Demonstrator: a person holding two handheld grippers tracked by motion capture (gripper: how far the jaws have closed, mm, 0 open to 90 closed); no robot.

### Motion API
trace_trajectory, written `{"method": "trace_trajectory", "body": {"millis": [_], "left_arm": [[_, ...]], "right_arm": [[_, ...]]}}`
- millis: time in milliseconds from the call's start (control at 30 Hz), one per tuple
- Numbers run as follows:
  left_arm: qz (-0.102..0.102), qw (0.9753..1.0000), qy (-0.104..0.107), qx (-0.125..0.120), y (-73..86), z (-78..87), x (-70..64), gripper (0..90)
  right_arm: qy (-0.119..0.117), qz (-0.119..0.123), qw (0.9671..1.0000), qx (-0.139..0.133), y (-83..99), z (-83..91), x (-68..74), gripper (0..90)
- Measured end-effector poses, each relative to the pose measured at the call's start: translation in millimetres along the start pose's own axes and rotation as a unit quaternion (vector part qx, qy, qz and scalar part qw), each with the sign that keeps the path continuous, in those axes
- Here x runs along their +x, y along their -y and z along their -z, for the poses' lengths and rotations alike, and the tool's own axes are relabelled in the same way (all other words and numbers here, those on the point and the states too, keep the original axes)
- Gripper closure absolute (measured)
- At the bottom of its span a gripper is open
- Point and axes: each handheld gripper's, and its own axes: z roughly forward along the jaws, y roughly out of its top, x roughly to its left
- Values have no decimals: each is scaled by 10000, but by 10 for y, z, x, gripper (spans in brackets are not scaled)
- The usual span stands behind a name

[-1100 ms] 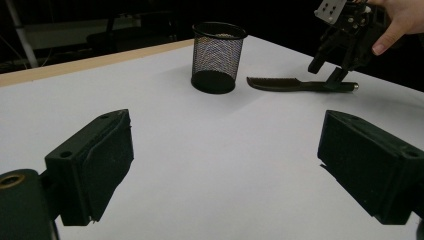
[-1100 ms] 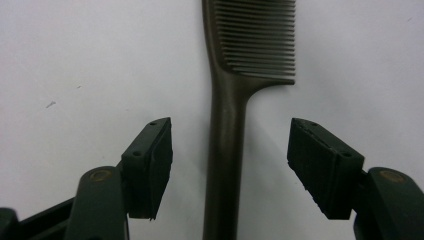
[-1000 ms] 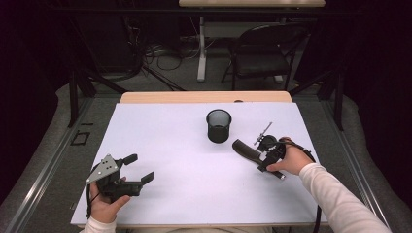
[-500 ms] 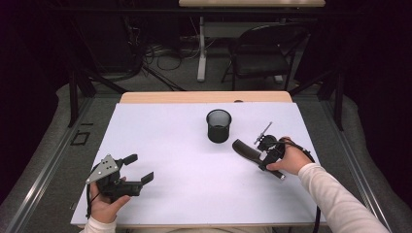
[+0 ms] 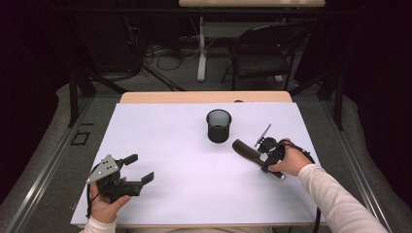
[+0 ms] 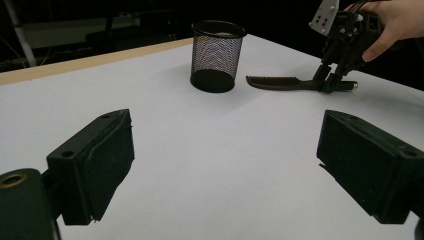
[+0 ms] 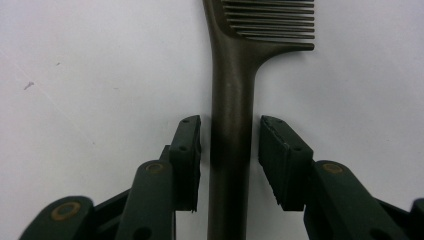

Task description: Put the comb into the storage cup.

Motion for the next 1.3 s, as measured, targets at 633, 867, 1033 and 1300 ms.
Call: {"method": "trace_trajectory", "body": {"millis": [633,867,1033,1300], "left_arm": [[8,10000,0,-9,2,0,1,83],[18,10000,7,-27,4,0,9,86],[24,10000,10,-27,5,-2,9,86],[28,10000,10,-30,5,0,12,89]], "right_arm": [[-25,-23,10000,71,4,-2,7,716],[-18,-4,10000,16,9,-12,7,721],[-20,-61,10000,8,7,-15,8,723],[-45,-162,9999,21,6,-13,5,725]]}}
